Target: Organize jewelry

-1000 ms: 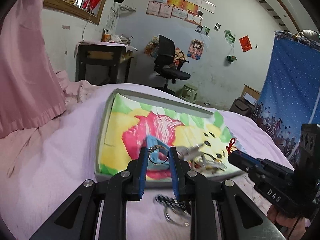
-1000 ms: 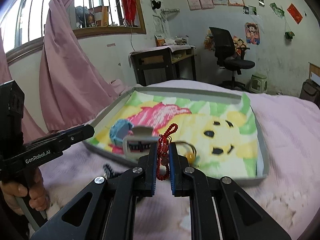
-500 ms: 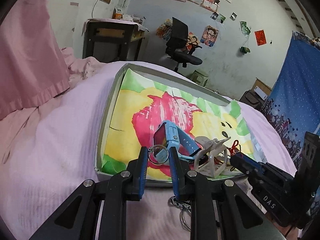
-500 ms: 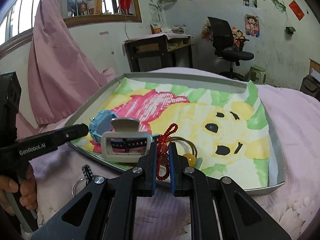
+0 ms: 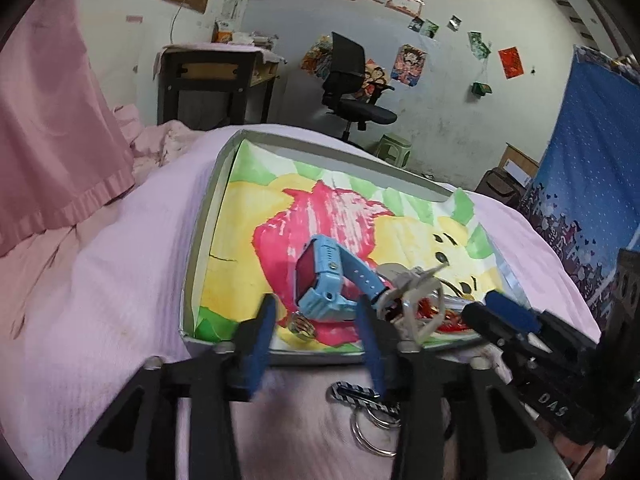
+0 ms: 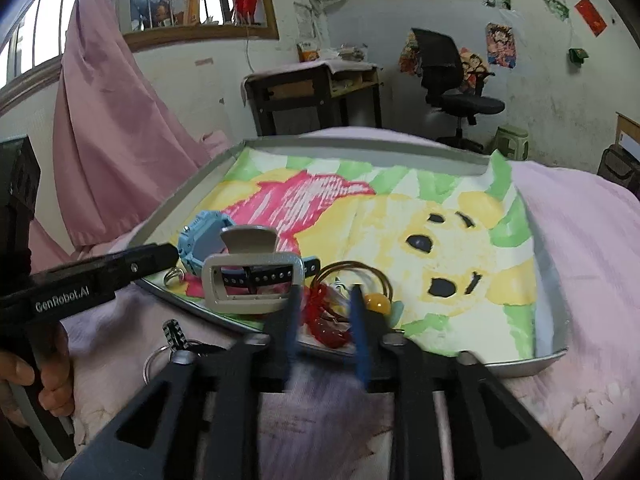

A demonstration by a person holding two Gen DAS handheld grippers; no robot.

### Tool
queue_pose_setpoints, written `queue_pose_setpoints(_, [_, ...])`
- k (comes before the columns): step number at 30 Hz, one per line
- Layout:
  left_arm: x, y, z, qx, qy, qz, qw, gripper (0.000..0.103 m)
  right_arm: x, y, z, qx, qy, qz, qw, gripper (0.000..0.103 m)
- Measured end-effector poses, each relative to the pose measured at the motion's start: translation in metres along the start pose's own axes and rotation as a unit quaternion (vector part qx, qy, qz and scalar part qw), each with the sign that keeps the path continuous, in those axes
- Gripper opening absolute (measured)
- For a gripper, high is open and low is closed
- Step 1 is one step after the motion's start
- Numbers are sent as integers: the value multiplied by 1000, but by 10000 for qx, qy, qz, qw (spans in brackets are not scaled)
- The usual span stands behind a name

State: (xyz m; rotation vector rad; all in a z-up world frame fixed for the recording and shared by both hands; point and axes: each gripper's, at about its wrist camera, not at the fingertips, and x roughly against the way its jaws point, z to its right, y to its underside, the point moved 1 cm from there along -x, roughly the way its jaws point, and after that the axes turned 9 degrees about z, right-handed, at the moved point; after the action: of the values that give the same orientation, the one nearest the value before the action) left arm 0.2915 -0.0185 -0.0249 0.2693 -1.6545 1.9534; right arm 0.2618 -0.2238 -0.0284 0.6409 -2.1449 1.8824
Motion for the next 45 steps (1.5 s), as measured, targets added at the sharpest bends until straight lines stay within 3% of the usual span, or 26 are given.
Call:
queue_pose_setpoints(4, [16,0,6,-122,-6,189,9997,60,22,-5,-1,30,160,290,9994,43])
queue_pose_setpoints(8, [40,0,8,-162,-82,496,9986,77,45,-8,-2,103,323,566,9978,63])
queue_pose_setpoints(10, [52,2,10,-179,-87,635,9978,81,57,-8,-3,118,373,709,9967,71])
queue_pose_setpoints(12, [65,5,11,-225,-120,747,9969,87,69,-9,-2,117,405,852,9955,85])
queue_pose_setpoints(16, [88,14,14,-296,-186,997,9944,96,92,-9,-1,31,365,1159,9926,101])
queue_pose_setpoints(22, [115,22,17,-308,-203,1282,9911,103,124,-1,-1,-89,304,1481,9885,102])
queue_pose_setpoints(28, [130,30,18,-515,-329,1307,9895,103,138,9,-1,-91,283,1449,9890,102])
queue_pose_setpoints(36, [127,46,17,-836,-528,904,9910,103,134,22,-3,51,291,1035,9942,102])
queue_pose_setpoints(45, [107,52,12,-846,-464,383,9946,103,112,33,-3,83,355,418,9985,102])
